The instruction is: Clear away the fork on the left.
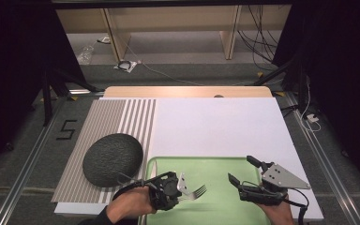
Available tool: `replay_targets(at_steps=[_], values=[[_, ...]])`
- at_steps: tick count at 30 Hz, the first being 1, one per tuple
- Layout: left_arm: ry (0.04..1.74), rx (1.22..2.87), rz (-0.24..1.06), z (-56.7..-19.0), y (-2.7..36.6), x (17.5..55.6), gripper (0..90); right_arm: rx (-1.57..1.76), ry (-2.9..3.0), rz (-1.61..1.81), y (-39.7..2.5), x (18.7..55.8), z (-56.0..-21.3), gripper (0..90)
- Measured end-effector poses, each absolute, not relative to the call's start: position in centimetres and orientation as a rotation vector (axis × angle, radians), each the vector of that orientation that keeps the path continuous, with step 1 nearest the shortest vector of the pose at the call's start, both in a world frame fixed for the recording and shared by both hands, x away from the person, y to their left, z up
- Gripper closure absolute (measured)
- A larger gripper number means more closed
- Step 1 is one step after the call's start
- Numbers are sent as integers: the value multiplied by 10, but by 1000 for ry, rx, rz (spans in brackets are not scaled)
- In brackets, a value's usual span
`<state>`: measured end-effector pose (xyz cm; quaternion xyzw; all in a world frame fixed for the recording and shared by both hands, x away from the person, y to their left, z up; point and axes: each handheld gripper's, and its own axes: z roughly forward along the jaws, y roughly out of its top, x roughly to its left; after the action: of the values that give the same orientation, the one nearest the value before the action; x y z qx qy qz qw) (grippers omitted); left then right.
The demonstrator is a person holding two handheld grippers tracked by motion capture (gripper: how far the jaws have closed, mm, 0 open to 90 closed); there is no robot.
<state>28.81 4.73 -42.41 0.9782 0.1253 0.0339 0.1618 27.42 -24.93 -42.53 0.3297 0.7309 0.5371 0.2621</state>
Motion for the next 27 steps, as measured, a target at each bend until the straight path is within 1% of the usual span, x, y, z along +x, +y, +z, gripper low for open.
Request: replay_targets(at_steps=[14,27], values=[[337,2829,14,-439,39,276,842,890,1984,1450,-249,274,-425,162],[361,2860,-66,-450,36,274,841,887,1981,1452,-249,274,-425,162]])
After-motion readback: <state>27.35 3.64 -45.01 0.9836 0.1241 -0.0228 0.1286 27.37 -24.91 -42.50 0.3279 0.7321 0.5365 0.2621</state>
